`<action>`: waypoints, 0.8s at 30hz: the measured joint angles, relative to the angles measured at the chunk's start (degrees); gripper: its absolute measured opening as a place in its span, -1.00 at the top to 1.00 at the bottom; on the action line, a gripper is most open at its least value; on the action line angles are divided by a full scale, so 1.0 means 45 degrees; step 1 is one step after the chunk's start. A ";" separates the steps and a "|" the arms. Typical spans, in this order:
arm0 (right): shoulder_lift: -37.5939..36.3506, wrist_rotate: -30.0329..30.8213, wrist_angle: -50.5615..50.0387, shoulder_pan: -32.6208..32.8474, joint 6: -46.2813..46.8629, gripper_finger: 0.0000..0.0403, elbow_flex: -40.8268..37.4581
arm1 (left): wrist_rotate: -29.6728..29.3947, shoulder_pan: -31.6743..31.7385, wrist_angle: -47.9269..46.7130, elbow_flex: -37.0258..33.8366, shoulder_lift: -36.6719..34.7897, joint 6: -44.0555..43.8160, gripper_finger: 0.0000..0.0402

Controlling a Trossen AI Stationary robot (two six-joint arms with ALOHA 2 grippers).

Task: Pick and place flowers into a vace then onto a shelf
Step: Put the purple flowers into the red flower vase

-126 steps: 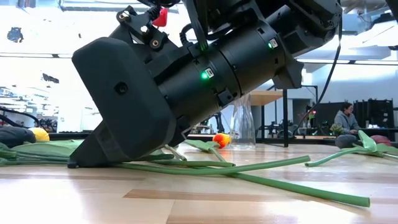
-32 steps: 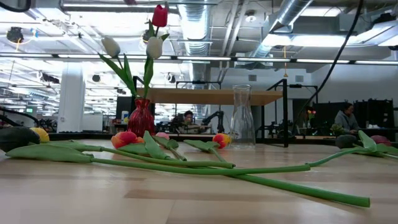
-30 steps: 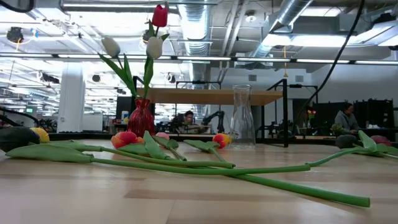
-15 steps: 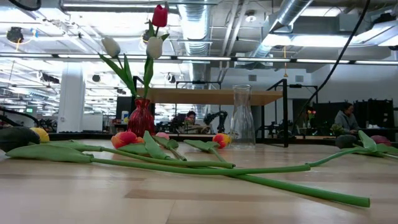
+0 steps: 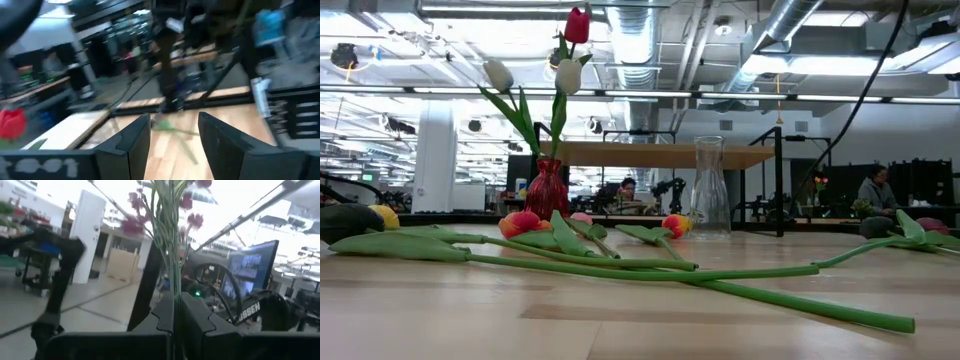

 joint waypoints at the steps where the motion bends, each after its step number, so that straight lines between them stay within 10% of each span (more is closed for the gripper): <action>1: -0.0173 -0.0005 0.0349 0.0046 -0.0016 0.97 -0.0289 | 0.0528 -0.0149 0.0219 -0.0312 -0.0373 0.0016 0.22; 13: -0.1002 -0.0693 0.4133 -0.0012 0.0549 0.97 -0.3915 | 0.9025 0.1503 0.7326 -0.4844 -0.1639 -0.1575 0.22; 24: -0.0719 -0.1679 0.7400 -0.1058 0.3348 0.97 -0.6384 | 1.0533 0.3659 0.7065 -0.3685 0.0143 -0.2380 0.22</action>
